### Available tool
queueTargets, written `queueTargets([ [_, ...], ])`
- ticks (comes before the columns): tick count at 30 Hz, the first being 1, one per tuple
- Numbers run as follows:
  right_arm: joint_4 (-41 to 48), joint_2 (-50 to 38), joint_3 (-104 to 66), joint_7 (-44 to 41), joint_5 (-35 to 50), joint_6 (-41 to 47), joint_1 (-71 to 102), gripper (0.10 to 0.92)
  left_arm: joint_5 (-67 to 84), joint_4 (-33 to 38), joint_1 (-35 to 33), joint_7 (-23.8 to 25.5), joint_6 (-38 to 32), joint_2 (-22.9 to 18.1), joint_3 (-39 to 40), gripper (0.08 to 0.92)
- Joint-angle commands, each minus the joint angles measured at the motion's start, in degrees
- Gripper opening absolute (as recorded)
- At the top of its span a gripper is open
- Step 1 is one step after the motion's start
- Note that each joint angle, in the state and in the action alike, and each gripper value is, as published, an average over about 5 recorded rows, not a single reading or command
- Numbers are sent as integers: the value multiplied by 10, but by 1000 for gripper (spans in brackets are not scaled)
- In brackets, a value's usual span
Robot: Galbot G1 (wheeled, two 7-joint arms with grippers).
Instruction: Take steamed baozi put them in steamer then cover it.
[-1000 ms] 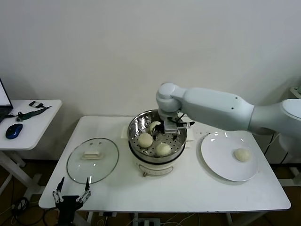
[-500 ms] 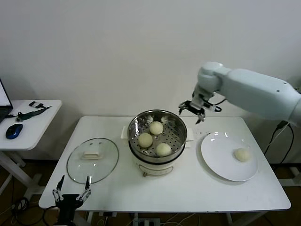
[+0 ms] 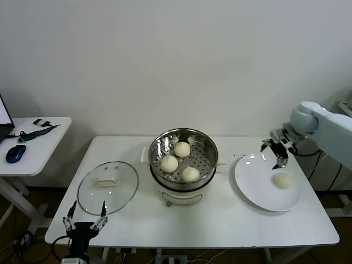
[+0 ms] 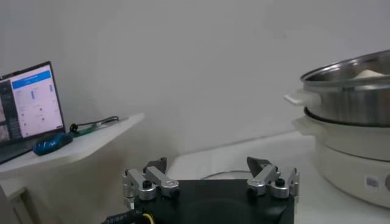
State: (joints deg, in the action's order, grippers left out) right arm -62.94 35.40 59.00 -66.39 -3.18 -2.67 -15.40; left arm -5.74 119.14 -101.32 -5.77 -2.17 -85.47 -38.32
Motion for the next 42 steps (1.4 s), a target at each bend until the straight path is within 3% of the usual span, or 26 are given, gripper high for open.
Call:
queueTargets([
  [1,131,-11,-240,-9,-112,-32,214,823,0,2,11,0,4,0,-2,823],
  [21,279,132,-315,-3,-213,-64,212,823,-10,-16,10,-1,0,-3,-3,823],
  [36,314,145,-324,-7,-227,-69,196,823,-11,-19,12,-1,0,-2,-4,823],
  [42,317,148,-322,-8,-211,-65,194,762,-13,-18,9,-2,-1,-2,-6,823],
])
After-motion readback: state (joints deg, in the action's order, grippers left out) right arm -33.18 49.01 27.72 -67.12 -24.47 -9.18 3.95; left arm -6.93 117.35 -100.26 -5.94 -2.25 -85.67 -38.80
